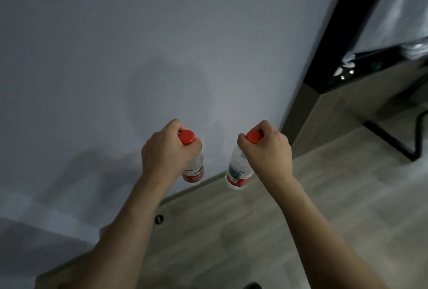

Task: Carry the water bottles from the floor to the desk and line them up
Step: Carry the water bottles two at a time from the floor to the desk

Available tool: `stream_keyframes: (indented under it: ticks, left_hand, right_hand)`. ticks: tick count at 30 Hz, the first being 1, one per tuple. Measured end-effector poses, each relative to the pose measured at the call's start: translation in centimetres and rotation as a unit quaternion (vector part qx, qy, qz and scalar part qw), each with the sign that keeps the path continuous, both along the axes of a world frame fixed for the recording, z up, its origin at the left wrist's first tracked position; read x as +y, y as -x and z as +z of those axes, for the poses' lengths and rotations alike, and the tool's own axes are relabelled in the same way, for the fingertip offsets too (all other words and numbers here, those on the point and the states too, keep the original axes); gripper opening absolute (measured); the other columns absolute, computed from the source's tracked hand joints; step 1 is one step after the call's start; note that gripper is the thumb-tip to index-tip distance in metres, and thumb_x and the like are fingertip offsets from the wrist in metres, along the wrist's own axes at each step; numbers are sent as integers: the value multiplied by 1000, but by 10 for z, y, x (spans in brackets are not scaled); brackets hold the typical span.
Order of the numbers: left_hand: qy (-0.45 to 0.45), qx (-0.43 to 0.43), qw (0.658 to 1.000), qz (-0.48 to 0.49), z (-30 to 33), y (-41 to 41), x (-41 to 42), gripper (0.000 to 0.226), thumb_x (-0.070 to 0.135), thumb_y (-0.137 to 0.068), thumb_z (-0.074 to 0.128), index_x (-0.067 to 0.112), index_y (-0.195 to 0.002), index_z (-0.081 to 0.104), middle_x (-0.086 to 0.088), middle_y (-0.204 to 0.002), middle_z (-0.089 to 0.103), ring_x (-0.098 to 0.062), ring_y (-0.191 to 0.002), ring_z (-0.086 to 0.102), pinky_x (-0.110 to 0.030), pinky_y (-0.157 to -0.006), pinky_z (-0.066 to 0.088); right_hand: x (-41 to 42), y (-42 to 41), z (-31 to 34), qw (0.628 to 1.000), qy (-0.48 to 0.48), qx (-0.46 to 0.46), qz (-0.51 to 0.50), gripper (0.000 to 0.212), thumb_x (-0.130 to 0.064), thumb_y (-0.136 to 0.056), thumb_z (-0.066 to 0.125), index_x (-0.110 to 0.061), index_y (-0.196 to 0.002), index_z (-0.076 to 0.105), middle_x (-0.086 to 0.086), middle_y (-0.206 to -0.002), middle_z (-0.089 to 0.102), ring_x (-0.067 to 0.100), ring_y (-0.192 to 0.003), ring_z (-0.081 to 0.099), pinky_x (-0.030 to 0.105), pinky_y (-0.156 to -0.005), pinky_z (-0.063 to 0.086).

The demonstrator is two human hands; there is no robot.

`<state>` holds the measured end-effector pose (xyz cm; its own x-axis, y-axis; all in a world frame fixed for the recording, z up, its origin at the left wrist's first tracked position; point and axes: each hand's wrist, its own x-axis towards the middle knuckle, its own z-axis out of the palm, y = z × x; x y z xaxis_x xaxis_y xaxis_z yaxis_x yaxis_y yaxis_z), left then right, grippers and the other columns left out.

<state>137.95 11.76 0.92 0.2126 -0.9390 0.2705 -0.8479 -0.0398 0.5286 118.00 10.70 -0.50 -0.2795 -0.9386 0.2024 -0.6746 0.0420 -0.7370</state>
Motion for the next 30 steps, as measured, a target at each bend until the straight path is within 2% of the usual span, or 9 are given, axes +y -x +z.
stream_keyframes:
  ticks: [4,9,12,16,19,23,30]
  left_hand:
    - [2,-3,999,-50,0,83,-21,27,45,-74,68,26,-74,49,11,-62,55,-6,-55,50,-20,-48,28]
    - [8,-6,991,-130,0,189,-43,29,44,-76,70,26,-72,47,11,-61,53,-8,-55,50,-20,-49,29]
    - [6,-8,983,-183,1,254,-51,29,46,-77,71,27,-75,49,11,-63,54,-7,-55,49,-20,-48,28]
    - [13,-6,967,-256,2,333,-59,29,49,-79,70,29,-78,49,11,-65,53,-6,-57,51,-19,-48,30]
    - [13,6,952,-306,4,388,-68,28,49,-79,70,29,-78,51,12,-66,54,-5,-61,53,-24,-53,40]
    - [7,13,939,-342,4,459,-82,26,48,-76,70,29,-75,52,12,-64,56,-3,-62,54,-24,-54,37]
    - [-8,47,922,-383,-7,595,-131,25,48,-73,71,28,-73,55,13,-64,60,0,-64,56,-22,-55,40]
  right_hand:
    - [3,87,0,999,2,-2,-46,22,-44,-75,63,-28,-77,48,-12,-69,55,9,-64,55,33,-59,52]
    - [15,191,-2,994,30,0,-105,27,-43,-77,65,-31,-73,41,-11,-64,50,6,-60,52,27,-55,47]
    - [24,249,-1,987,35,5,-155,30,-42,-77,63,-28,-69,38,-8,-59,47,8,-55,49,29,-53,46]
    - [38,317,-3,976,40,2,-215,27,-43,-77,63,-25,-72,44,-8,-62,52,7,-56,52,27,-53,47]
    - [44,365,-4,965,41,-5,-258,26,-42,-78,65,-22,-76,48,-8,-65,54,7,-59,54,29,-55,50]
    - [47,423,-8,953,34,-17,-301,22,-40,-79,66,-24,-79,52,-9,-68,55,8,-64,56,35,-62,54]
    - [17,546,-16,933,27,-16,-358,24,-41,-75,64,-22,-74,50,-7,-66,56,14,-64,55,32,-58,48]
